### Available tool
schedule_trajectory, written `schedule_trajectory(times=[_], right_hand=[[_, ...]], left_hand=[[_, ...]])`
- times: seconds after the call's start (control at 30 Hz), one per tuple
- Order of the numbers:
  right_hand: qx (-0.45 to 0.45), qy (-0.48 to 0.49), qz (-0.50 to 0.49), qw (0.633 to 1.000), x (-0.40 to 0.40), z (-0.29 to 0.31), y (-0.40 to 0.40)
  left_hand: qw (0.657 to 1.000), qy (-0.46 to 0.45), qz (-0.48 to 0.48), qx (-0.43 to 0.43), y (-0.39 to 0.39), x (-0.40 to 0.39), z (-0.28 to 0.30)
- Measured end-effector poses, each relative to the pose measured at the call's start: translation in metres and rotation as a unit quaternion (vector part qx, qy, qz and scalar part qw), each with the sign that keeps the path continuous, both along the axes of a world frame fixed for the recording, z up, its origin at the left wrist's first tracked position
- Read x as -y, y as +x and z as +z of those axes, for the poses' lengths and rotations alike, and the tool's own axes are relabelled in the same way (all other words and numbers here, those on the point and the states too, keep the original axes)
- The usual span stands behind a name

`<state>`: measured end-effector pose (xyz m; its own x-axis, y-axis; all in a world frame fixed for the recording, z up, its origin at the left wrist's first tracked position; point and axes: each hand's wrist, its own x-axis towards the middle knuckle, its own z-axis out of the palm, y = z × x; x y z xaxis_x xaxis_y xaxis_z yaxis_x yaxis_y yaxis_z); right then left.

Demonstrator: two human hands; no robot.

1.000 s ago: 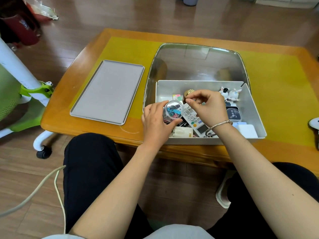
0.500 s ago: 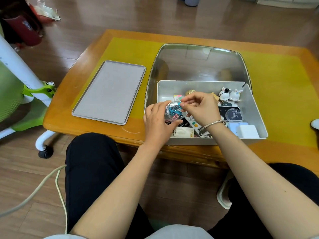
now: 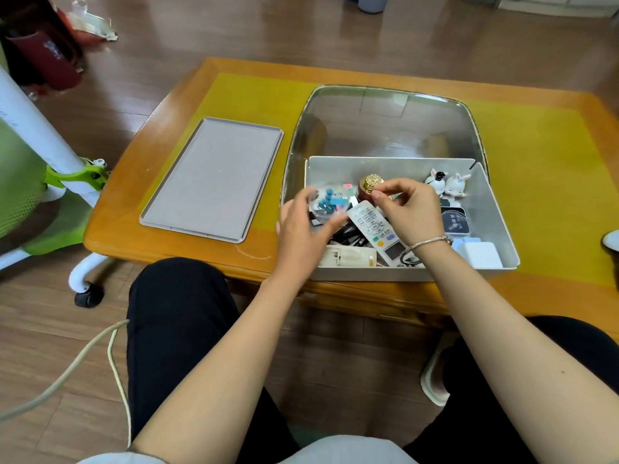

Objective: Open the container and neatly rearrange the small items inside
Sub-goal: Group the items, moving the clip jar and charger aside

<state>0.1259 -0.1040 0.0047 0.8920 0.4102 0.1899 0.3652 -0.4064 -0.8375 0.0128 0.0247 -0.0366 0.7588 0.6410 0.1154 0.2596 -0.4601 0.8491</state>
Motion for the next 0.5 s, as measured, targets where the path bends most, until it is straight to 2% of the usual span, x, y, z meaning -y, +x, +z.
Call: schedule_trajectory(times=[0.07, 0.2, 0.27, 0.37, 0.5], right_hand=[[-0.003, -0.027, 0.004, 1.000, 0.001, -0.005, 0.004], [0.016, -0.141, 0.067, 0.988, -0.008, -0.019, 0.006], [0.035, -0.204, 0.098, 0.973, -0.016, -0.026, 0.005], [0.091, -0.279, 0.133, 0.947, -0.031, -0.032, 0.003], [0.151, -0.349, 0.169, 0.909, -0.047, -0.031, 0.004]], left_hand=[[0.998, -0.044, 0.040, 0.034, -0.002, -0.010, 0.005], [0.992, 0.075, 0.085, 0.050, -0.013, -0.032, 0.011], [0.992, 0.045, 0.084, 0.084, -0.018, -0.037, 0.011], [0.990, 0.056, 0.059, 0.118, -0.024, -0.040, 0.003], [0.992, -0.063, 0.065, 0.085, -0.029, -0.038, -0.003]])
